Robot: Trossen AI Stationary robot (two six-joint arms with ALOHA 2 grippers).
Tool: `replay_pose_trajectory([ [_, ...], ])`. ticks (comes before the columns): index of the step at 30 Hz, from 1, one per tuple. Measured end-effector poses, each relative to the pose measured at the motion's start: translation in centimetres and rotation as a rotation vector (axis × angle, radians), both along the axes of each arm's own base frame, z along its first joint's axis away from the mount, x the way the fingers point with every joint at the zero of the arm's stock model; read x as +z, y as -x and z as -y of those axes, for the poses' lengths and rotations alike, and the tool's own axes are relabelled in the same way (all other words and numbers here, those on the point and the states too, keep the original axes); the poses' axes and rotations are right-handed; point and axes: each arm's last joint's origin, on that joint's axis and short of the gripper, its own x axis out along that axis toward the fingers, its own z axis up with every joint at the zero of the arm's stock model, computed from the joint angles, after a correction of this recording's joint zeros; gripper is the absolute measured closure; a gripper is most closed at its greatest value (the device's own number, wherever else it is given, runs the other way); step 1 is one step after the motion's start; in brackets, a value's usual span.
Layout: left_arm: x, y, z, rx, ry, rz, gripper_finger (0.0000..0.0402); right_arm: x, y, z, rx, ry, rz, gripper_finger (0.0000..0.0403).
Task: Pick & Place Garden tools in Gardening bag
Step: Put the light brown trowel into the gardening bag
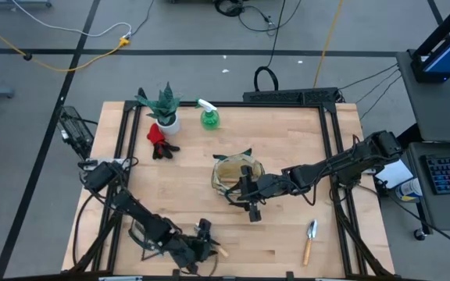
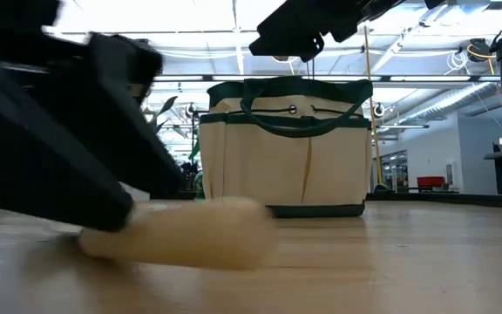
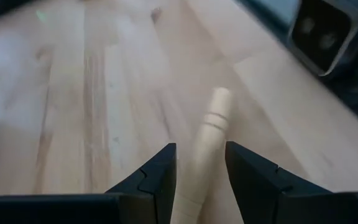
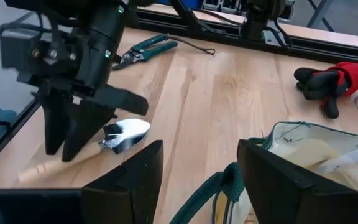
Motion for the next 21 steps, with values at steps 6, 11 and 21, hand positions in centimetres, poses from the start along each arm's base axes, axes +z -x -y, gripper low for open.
replay_pose_trajectory([
  [6,1.5,-1.4,0.1,-0.010,-0.083,-0.139,0.0257,0.0,0.0,0.0,0.008,0.014,0.002,0.0206],
  [11,1.9,-2.2,-0.4,-0.028,-0.072,-0.181,0.0257,0.0,0.0,0.0,0.010,0.017,-0.002,0.0206],
  [21,1.4,-3.8,-3.4,-0.001,0.022,-0.297,0.0257,-0.3,0.2,-0.2,0.017,0.024,-0.036,0.0206],
])
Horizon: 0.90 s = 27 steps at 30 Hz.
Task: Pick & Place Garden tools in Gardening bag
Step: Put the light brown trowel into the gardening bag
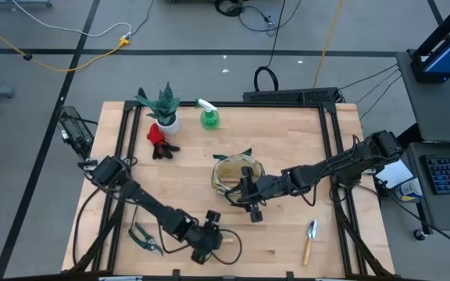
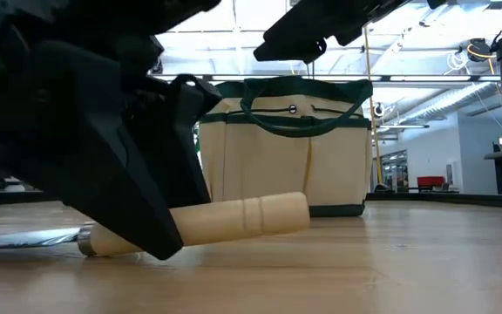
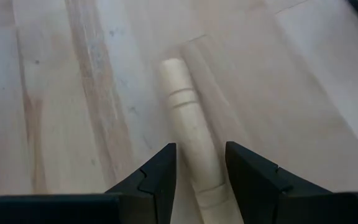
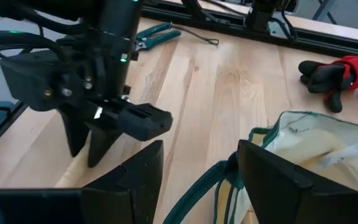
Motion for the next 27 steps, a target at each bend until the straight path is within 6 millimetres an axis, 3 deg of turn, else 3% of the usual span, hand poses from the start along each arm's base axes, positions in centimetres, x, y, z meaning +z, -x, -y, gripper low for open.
replay_pose_trajectory([
  [9,-0.1,-0.2,-0.6,-0.011,0.023,-0.041,0.0264,-0.1,0.1,0.0,0.001,0.003,-0.012,0.0206],
  [15,-0.2,-0.1,-0.5,-0.008,0.035,-0.050,0.0329,-0.1,0.1,0.0,0.001,0.003,-0.011,0.0206],
  [22,0.2,-0.3,-0.5,-0.005,0.053,-0.021,0.0330,-0.1,0.1,0.0,0.010,0.021,-0.008,0.0206],
  [27,2.0,-0.6,-1.5,0.036,0.086,0.009,0.0330,-0.1,0.1,-0.1,0.041,0.073,0.000,0.0206],
])
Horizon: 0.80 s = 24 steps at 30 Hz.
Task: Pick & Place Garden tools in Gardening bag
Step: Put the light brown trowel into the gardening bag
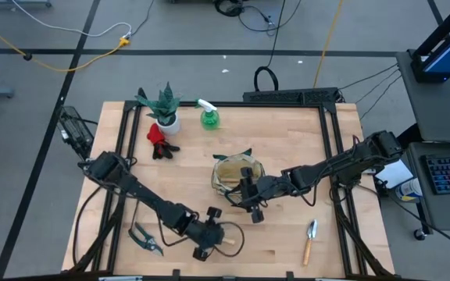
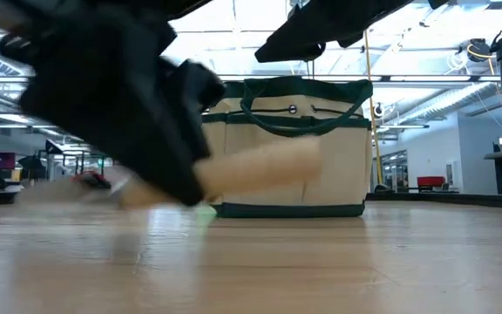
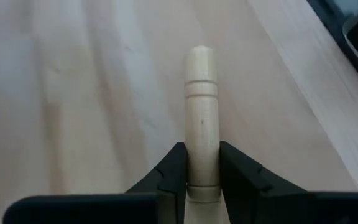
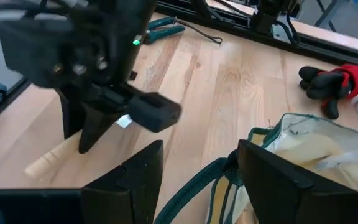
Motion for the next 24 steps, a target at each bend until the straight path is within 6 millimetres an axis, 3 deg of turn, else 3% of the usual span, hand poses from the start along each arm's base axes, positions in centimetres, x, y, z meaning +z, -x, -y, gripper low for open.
replay_pose_trajectory([
  [7,3.3,-0.5,-2.6,0.045,0.107,0.008,0.0325,-0.2,0.8,-2.1,0.151,0.161,0.010,0.0206],
  [14,3.4,-0.5,-4.9,0.125,0.126,-0.091,0.0327,-0.1,1.9,-4.7,0.178,0.217,0.038,0.0206],
  [24,4.3,-2.7,-8.0,0.236,0.397,-0.063,0.0327,-0.4,2.4,-5.8,0.134,0.225,0.028,0.0206],
])
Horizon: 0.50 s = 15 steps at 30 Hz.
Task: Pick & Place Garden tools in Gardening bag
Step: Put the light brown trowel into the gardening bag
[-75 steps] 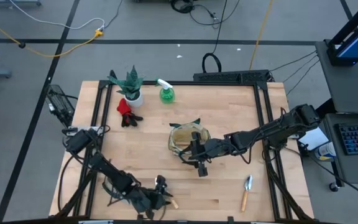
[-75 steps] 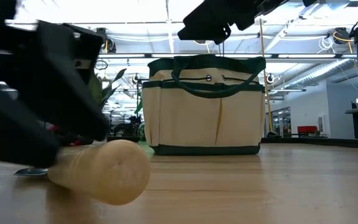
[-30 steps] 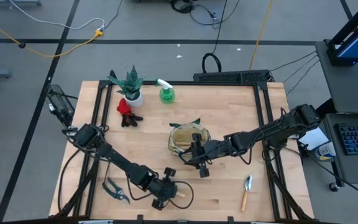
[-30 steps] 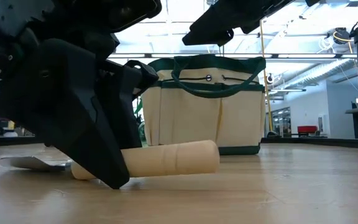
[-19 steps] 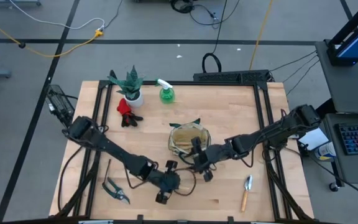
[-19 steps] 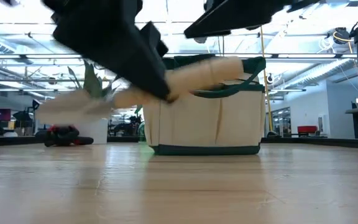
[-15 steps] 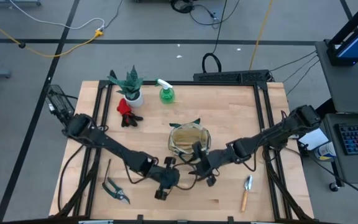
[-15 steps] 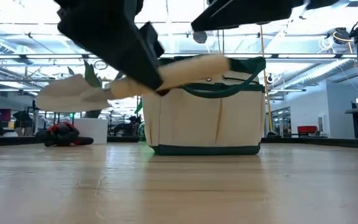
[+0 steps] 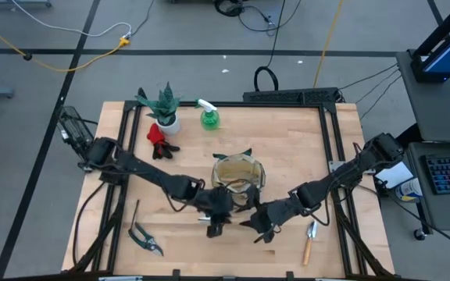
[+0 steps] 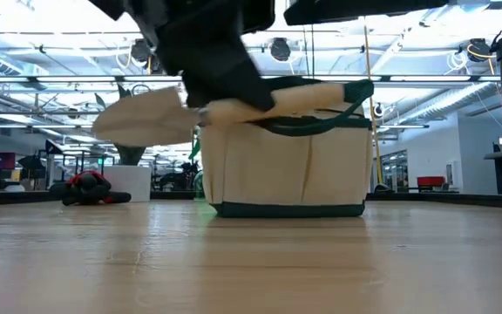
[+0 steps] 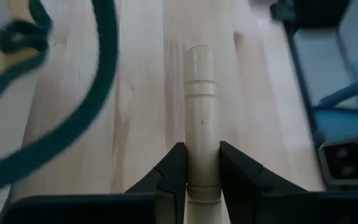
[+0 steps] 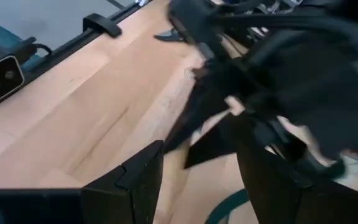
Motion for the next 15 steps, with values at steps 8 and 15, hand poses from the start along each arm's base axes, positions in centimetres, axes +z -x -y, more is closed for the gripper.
replay_pose_trajectory([
  [8,0.3,-0.8,-2.1,0.029,0.064,0.014,0.0321,-0.4,0.2,0.1,-0.027,-0.029,-0.048,0.0206],
  [15,1.2,-1.0,-2.6,0.018,0.133,0.036,0.0325,-0.9,0.4,0.3,-0.060,-0.038,-0.108,0.0206],
])
